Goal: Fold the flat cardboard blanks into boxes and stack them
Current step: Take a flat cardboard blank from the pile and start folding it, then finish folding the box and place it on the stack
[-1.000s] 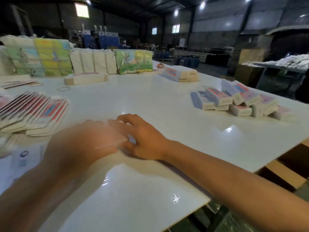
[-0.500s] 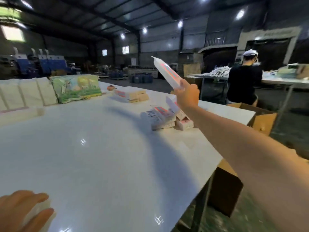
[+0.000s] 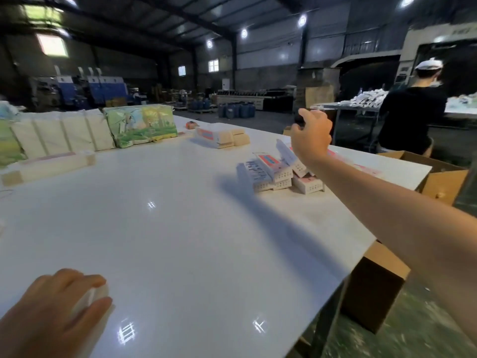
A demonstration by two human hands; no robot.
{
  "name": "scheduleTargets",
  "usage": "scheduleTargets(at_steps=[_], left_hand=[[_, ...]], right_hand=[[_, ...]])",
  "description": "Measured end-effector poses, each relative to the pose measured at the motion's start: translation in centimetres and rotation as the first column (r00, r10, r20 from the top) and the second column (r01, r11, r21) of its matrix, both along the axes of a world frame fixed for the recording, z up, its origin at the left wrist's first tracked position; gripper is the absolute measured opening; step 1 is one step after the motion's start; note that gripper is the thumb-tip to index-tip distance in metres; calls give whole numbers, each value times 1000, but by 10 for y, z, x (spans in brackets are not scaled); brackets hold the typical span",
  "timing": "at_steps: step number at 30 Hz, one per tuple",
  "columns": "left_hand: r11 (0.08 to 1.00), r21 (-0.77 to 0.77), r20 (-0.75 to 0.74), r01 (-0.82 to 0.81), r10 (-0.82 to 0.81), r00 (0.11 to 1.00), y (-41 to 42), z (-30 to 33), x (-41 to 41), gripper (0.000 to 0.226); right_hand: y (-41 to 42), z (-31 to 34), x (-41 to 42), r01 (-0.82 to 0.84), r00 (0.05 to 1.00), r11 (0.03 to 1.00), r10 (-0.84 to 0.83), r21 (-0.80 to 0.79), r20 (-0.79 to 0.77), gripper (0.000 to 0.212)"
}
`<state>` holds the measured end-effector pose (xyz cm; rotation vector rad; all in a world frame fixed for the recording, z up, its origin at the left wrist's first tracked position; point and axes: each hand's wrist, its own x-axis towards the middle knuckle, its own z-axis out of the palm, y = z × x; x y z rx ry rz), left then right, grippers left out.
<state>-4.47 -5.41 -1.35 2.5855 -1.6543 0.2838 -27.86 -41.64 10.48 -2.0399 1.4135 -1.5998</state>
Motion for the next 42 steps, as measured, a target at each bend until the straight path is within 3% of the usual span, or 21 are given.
scheduleTargets(at_steps=[3, 5, 7, 10, 13, 17, 19, 22, 24, 26, 28, 31, 34, 37, 39, 42], left_hand=[[970, -236, -131, -53, 23, 991, 29, -7, -12, 65], [952, -300, -158, -58, 10, 987, 33, -1, -18, 59], [939, -341, -188, -42, -24, 982, 32, 8, -26, 50], [921, -390, -143, -6, -54, 988, 38, 6, -29, 49], [936, -347, -167, -68, 9, 986, 36, 4, -27, 45], [945, -323, -146, -44, -3, 989, 30, -1, -22, 27], [940, -329, -253, -92, 6, 967, 30, 1, -20, 25], [880, -409, -546, -243, -23, 838, 38, 22, -6, 14], [828, -429, -613, -362, 27, 790, 49, 49, 21, 11], [759, -464, -543, -457, 163, 823, 67, 77, 58, 15], [671, -483, -401, -563, 402, 823, 88, 97, 97, 19], [599, -365, -283, -713, 658, 698, 115, 99, 148, 27], [609, -118, -219, -784, 754, 619, 128, 83, 181, 49], [623, 39, -263, -781, 761, 593, 124, 66, 195, 64], [634, 64, -188, -770, 766, 615, 117, 59, 196, 47], [646, 55, 175, -761, 744, 645, 106, 55, 186, 11]], right_hand=[[77, 12, 59, -369, 929, 918, 368, -147, -31, 37], [133, -4, 87, -582, 813, 791, 563, -187, -146, 32], [181, -36, 110, -737, 658, 670, 684, -87, -316, 29], [222, -88, 129, -773, 447, 597, 752, 214, -484, 29], [230, -116, 131, -751, 325, 605, 687, 264, -650, 29], [224, -121, 129, -766, 355, 609, 669, 208, -653, 27], [226, -120, 129, -785, 363, 591, 684, 188, -633, 23], [227, -121, 131, -809, 358, 561, 708, 176, -609, 17], [225, -120, 131, -815, 347, 549, 720, 186, -602, 15], [226, -119, 131, -810, 356, 554, 724, 191, -591, 16], [228, -119, 132, -803, 370, 565, 722, 191, -584, 15], [231, -118, 133, -780, 375, 589, 709, 210, -597, 17], [231, -117, 132, -778, 361, 587, 711, 226, -603, 18], [233, -115, 132, -774, 370, 591, 713, 227, -595, 18], [234, -115, 133, -777, 376, 591, 712, 218, -593, 18], [233, -115, 133, -779, 370, 587, 715, 222, -593, 17]])
